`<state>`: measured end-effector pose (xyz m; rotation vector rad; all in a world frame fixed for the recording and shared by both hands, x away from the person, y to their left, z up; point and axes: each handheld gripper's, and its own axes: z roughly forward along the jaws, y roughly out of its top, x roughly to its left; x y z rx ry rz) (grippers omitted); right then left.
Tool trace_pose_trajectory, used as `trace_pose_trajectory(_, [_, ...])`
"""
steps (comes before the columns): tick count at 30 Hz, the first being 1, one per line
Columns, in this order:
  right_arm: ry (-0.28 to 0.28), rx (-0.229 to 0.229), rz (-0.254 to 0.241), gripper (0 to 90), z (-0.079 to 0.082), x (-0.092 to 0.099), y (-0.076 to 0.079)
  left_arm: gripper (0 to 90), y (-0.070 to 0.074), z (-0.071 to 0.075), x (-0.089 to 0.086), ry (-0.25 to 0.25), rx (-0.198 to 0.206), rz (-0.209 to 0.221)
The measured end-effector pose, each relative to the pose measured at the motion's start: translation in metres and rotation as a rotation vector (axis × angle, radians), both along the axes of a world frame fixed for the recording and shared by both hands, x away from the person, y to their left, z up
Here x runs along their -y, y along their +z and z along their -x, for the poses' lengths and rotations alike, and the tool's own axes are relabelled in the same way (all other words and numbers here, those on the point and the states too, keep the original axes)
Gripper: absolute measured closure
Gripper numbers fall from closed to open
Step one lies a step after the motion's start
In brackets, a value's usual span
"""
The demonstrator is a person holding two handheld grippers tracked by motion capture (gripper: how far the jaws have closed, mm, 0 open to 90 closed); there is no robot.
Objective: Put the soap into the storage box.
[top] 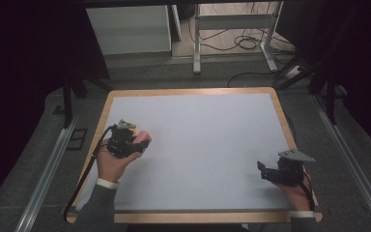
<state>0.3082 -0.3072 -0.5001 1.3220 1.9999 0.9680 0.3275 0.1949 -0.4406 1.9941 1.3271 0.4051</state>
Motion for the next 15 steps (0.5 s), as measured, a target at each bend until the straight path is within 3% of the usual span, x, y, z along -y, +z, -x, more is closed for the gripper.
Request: trace_pose_trajectory(15, [-0.001, 0.004, 0.0, 6.9, 0.0, 0.0, 0.001, 60.0, 0.003, -0.007, -0.012, 0.032, -0.005, -0.006])
